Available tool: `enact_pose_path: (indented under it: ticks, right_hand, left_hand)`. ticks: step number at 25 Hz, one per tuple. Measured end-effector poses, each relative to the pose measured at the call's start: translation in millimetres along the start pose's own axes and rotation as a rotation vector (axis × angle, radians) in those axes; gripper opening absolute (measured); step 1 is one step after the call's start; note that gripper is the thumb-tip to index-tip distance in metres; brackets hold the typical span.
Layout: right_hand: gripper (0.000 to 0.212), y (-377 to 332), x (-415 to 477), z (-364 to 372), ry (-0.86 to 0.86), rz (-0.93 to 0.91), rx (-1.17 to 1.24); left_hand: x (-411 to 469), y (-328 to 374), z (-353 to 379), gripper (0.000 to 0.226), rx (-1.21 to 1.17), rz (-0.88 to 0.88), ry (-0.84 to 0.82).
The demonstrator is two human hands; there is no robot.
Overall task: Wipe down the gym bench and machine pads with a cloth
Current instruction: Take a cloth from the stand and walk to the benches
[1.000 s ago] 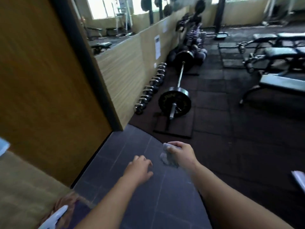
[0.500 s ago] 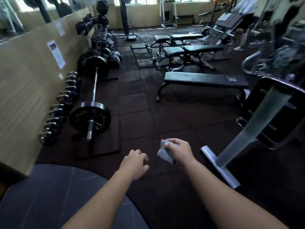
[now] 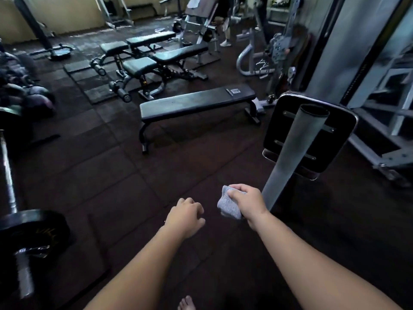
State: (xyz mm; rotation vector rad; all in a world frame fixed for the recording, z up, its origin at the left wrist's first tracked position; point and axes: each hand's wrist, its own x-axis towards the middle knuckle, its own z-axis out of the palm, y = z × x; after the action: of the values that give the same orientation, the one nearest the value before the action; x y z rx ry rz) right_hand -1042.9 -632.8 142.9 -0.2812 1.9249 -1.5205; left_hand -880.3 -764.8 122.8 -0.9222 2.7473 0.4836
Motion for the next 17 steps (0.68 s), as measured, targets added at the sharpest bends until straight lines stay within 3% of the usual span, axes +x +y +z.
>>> enact_pose_path:
  ticks: [10,17]
  right_hand:
    - [0.009,-96.1,202.4,54.5,0.176,0.037,0.138]
    - [0.011,-162.8,393.2,50.8,0.189,0.046,0.138]
  left_hand:
    - [257.5,-43.4,-102.4,0.034,0.125,0.196,-0.055]
    - [446.9,-40.1,-156.2,0.045,0.142,0.169,-0.052]
